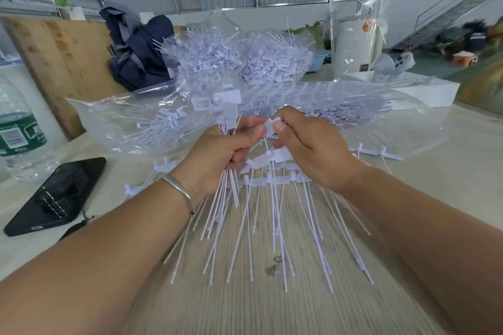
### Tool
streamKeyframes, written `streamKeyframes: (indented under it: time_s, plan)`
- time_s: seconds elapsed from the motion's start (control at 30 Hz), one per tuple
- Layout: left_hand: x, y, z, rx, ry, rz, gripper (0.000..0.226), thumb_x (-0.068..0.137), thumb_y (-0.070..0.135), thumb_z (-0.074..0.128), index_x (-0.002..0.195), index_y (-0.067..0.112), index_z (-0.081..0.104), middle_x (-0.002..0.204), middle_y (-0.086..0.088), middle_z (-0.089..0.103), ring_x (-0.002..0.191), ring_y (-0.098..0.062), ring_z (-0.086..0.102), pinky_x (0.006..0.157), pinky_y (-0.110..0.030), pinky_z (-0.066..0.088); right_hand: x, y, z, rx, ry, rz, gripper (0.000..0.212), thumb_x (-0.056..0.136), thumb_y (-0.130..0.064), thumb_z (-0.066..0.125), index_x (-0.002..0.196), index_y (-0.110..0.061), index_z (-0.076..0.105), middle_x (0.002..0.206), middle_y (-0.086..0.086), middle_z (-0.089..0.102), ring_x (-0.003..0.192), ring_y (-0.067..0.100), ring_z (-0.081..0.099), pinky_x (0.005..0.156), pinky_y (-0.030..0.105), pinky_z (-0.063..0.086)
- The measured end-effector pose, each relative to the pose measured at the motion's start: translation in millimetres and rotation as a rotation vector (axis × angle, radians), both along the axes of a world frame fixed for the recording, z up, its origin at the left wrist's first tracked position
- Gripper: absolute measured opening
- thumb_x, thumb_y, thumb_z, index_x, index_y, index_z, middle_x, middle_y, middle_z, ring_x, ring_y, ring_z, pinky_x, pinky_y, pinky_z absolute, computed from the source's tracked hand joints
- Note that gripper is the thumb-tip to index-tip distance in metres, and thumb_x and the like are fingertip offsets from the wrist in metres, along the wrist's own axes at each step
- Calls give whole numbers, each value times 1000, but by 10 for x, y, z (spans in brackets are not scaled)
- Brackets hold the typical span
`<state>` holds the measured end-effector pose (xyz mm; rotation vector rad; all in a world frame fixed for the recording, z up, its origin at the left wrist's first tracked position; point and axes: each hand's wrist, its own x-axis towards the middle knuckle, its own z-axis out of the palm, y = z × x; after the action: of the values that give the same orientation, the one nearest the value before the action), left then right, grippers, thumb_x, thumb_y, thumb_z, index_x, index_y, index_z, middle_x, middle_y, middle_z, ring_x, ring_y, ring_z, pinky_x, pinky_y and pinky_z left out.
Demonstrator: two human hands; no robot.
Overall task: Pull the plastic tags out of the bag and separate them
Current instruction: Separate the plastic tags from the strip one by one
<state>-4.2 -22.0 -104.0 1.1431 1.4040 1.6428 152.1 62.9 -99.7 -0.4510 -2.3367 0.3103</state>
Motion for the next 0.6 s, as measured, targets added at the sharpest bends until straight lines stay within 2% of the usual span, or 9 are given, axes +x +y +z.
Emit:
streamKeyframes:
  time_s: [0.13, 0.27, 0.33, 0.43, 0.5, 0.6]
  plan:
    - [49, -6, 6, -44, 41, 82, 9, 83, 16, 73, 90, 21, 69, 54, 12, 57, 40, -3, 35, 37, -13, 26, -6, 5, -19, 17, -45, -12, 28, 101, -31, 34, 112, -13, 53, 82, 8, 68, 83, 29, 66, 73, 42, 49]
    - [65, -7, 51, -65, 42, 134, 13, 77, 21, 79, 86, 19, 69, 58, 5, 54, 39, -5, 33, 38, -14, 23, -35, -4, -18, -332, 76, 157, 27, 99, -15, 47, 125, -16, 50, 94, 12, 65, 83, 28, 62, 79, 42, 50]
    - [54, -2, 72, -86, 48, 134, 11, 75, 22, 80, 80, 20, 70, 53, 3, 45, 39, -8, 31, 39, -16, 21, -42, 4, -25, -410, 112, 194, 31, 96, -9, 53, 125, -17, 49, 106, 11, 59, 75, 22, 58, 71, 30, 49]
    - [34, 10, 71, -123, 54, 128, 13, 75, 20, 78, 66, 22, 69, 51, 4, 38, 42, -11, 28, 40, -18, 20, -36, 50, -29, -464, 174, 156, 38, 88, -5, 64, 118, -24, 50, 102, 13, 54, 51, 13, 51, 51, 20, 43]
    - [29, 13, 61, -141, 63, 112, 21, 80, 17, 73, 60, 22, 67, 52, 7, 46, 42, -10, 31, 41, -18, 20, -27, 85, -17, -492, 230, 129, 45, 83, -2, 69, 115, -27, 50, 98, 5, 53, 51, 9, 51, 47, 17, 41]
    - [43, -1, 73, -147, 74, 57, 12, 87, 14, 65, 76, 18, 68, 68, 3, 70, 39, -8, 32, 40, -16, 22, -32, 113, -21, -543, 245, 123, 46, 83, -5, 69, 119, -27, 50, 83, -2, 60, 61, 10, 58, 56, 18, 43]
